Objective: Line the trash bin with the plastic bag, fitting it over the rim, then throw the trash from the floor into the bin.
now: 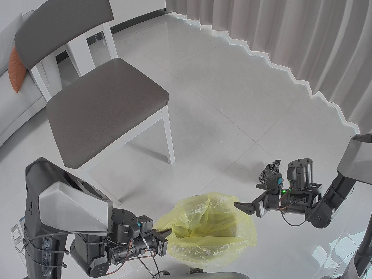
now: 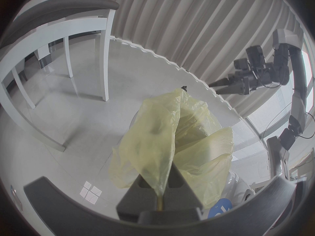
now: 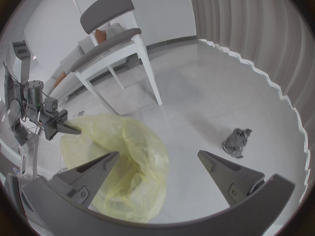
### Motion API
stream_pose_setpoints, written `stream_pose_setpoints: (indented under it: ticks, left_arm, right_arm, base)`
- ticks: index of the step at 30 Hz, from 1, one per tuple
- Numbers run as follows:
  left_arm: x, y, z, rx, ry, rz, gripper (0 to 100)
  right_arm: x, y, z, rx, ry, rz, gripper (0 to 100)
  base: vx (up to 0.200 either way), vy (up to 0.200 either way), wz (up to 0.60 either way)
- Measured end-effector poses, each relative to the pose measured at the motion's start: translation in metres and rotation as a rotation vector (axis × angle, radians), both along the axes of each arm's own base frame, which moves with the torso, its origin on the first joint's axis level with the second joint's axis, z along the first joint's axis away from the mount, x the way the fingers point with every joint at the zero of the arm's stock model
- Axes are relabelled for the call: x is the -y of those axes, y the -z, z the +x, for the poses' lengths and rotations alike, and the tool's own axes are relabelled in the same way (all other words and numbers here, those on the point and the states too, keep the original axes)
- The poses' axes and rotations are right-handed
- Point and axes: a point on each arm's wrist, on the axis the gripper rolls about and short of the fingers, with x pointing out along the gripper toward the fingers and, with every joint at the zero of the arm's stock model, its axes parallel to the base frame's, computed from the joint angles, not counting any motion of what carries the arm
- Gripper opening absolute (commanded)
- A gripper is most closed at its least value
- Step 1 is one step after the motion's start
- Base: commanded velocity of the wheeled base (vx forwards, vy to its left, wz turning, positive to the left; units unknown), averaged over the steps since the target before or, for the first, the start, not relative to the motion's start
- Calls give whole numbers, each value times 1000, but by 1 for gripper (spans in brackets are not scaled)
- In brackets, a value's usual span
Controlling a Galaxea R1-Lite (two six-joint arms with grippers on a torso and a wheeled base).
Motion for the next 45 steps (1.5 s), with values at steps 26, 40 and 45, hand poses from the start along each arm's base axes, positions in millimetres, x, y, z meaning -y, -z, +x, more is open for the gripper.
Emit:
stream_pose_setpoints:
  ticks: [26,40,45]
  left_arm:
    - [1,-7,2,44,6,7,100]
    - [0,-14,2,64,2,-7,100]
    - [0,-17,2,70,2,-12,100]
  right_arm:
    - [-59,28,38,75,-202,-14,100]
    - [-69,47,46,62,-239,-59,100]
    - [-67,51,48,58,-247,-82,0]
  base:
    - [0,0,0]
    - [0,0,0]
    - [0,0,0]
